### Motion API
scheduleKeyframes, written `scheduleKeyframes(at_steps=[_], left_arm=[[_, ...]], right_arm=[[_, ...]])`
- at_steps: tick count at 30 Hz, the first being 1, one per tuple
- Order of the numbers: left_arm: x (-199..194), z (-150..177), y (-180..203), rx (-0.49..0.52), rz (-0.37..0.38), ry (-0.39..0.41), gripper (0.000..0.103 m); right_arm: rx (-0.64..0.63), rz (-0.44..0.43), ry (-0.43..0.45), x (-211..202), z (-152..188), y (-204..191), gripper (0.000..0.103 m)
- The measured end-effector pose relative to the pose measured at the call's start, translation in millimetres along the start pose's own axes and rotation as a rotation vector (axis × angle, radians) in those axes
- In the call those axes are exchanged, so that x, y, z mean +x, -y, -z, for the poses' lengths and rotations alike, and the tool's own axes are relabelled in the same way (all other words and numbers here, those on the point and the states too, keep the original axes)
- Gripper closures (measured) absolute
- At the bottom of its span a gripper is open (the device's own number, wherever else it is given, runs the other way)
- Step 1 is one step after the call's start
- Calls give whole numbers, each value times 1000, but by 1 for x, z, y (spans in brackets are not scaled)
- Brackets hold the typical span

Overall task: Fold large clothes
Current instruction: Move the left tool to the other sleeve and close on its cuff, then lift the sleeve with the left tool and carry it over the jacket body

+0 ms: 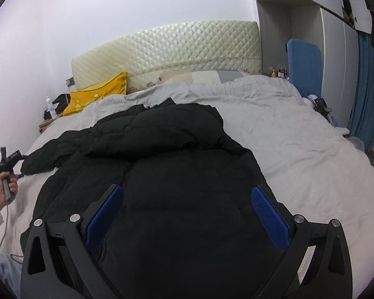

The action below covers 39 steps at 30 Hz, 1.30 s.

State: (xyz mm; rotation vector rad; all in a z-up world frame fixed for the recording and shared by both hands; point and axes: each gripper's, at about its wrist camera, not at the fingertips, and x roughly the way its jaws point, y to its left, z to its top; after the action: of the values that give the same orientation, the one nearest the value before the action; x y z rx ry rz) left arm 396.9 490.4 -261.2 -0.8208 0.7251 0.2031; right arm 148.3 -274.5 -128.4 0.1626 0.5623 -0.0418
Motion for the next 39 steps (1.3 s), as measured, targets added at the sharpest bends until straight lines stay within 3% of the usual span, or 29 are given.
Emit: scheduleKeyframes(at_steps=[3, 7, 14, 17, 19, 22, 24, 31, 39], left_arm=[[24, -14, -24, -59, 14, 16, 2], [47, -39, -36, -11, -20, 65, 2], [76, -77, -63, -80, -7, 108, 3], [76, -87, -66, -124, -11, 135, 27], [70, -91, -67, -149, -11, 147, 55], [57, -97, -60, -134, -30, 164, 79], [41, -98, -45, -88, -62, 178, 87], [-29, -90, 13, 52, -139, 230, 95], [-116, -79, 96, 184, -131, 287, 97]], right_arm=[[17, 15, -19, 9, 0, -1, 0], [34, 48, -39, 23, -3, 0, 0], [14, 78, -70, 44, -5, -6, 0], [8, 70, -78, 48, -6, -9, 0], [-10, 73, -72, 47, -5, -12, 0], [-22, 68, -67, 43, -5, -13, 0], [-30, 63, -58, 39, -5, -13, 0], [-62, 27, -52, 27, -4, -18, 0], [-67, -28, -22, 8, -3, -19, 0]])
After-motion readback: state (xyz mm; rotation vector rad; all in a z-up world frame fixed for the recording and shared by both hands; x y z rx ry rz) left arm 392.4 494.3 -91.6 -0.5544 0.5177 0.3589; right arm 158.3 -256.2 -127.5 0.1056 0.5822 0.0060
